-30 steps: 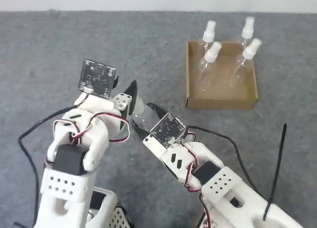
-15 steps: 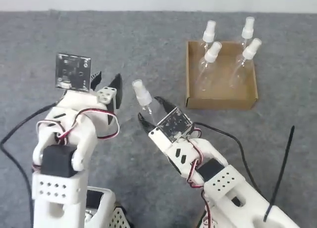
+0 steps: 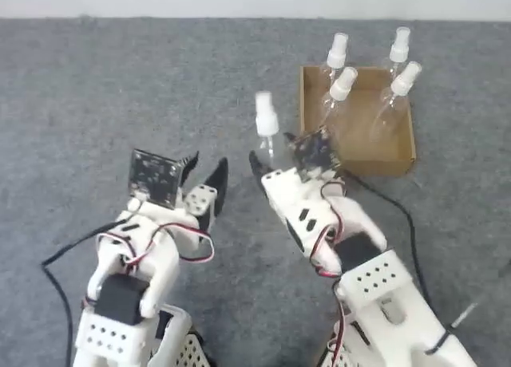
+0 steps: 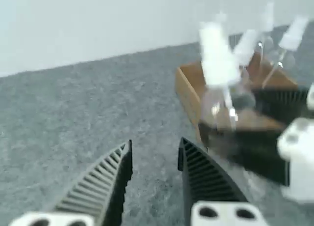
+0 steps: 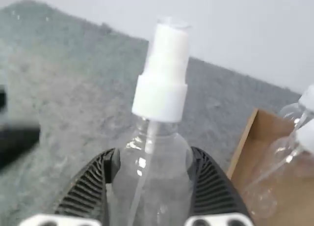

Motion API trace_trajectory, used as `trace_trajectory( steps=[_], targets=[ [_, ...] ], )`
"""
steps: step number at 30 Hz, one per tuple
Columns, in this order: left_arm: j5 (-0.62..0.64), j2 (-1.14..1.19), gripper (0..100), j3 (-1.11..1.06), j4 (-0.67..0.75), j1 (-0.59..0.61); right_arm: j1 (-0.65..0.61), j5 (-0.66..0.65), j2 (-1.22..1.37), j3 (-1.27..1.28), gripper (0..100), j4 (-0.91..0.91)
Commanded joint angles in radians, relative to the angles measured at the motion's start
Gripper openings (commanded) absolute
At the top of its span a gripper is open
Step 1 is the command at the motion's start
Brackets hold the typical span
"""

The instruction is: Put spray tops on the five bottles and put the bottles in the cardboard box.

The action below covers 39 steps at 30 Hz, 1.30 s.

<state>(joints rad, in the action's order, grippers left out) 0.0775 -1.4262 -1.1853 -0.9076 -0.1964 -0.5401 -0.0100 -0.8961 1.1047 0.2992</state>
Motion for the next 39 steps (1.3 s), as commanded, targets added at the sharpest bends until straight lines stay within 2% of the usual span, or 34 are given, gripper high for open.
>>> trace_trajectory(
  steps=[1, 6, 11, 16, 19, 28, 35, 39],
  targets=[
    [0.003, -0.074, 14, -0.051, 0.043, -0.049, 0.015, 0.021, -0.028, -0.183, 0.6, 0.064],
    [-0.057, -0.106, 14, -0.101, 0.043, -0.144, 0.013, 0.029, 0.054, -0.391, 0.6, 0.266],
    [-0.066, -0.149, 15, -0.113, 0.035, -0.161, 0.016, 0.023, 0.168, -0.531, 0.6, 0.412],
    [-0.061, -0.21, 17, -0.114, 0.005, -0.169, -0.007, 0.023, 0.246, -0.646, 0.6, 0.513],
    [0.006, -0.244, 22, -0.116, -0.002, -0.169, -0.03, 0.021, 0.257, -0.672, 0.6, 0.562],
    [0.163, -0.259, 35, -0.125, 0.0, -0.169, -0.05, 0.021, 0.257, -0.672, 0.6, 0.572],
    [0.17, -0.264, 35, -0.189, 0.072, -0.164, -0.067, -0.066, 0.255, -0.674, 0.6, 0.59],
    [0.172, -0.264, 35, -0.196, 0.078, -0.16, -0.102, -0.063, 0.255, -0.674, 0.6, 0.591]
  ],
)
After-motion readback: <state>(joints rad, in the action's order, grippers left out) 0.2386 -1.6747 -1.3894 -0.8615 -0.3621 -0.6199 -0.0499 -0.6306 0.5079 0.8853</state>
